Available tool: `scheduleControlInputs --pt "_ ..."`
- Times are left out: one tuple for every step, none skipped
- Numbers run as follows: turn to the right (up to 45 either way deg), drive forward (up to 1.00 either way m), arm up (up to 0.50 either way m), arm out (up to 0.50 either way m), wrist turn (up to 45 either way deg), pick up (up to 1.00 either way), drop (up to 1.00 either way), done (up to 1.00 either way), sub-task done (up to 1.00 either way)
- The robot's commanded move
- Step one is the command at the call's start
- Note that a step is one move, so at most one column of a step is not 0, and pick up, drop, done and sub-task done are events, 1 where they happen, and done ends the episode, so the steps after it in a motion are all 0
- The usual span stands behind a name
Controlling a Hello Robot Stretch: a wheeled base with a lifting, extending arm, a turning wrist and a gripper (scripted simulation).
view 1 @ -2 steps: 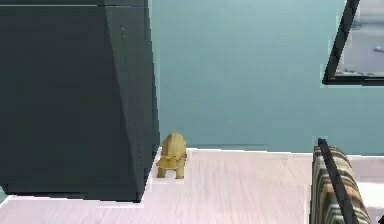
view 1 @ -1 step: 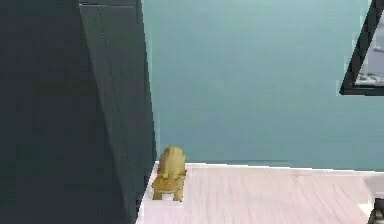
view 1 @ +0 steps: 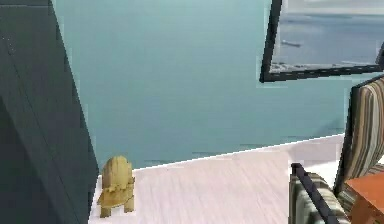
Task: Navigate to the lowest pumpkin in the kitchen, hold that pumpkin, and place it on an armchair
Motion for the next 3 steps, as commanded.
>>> scheduleControlInputs --pt "0.0 0.5 0.0 0.0 0.0 0.0 0.0 0.0 0.0" --pt "27.0 0.0 0.0 0.0 0.0 0.0 0.0 0.0 0.0" --pt "0.0 0.3 0.0 0.0 0.0 0.0 0.0 0.0 0.0"
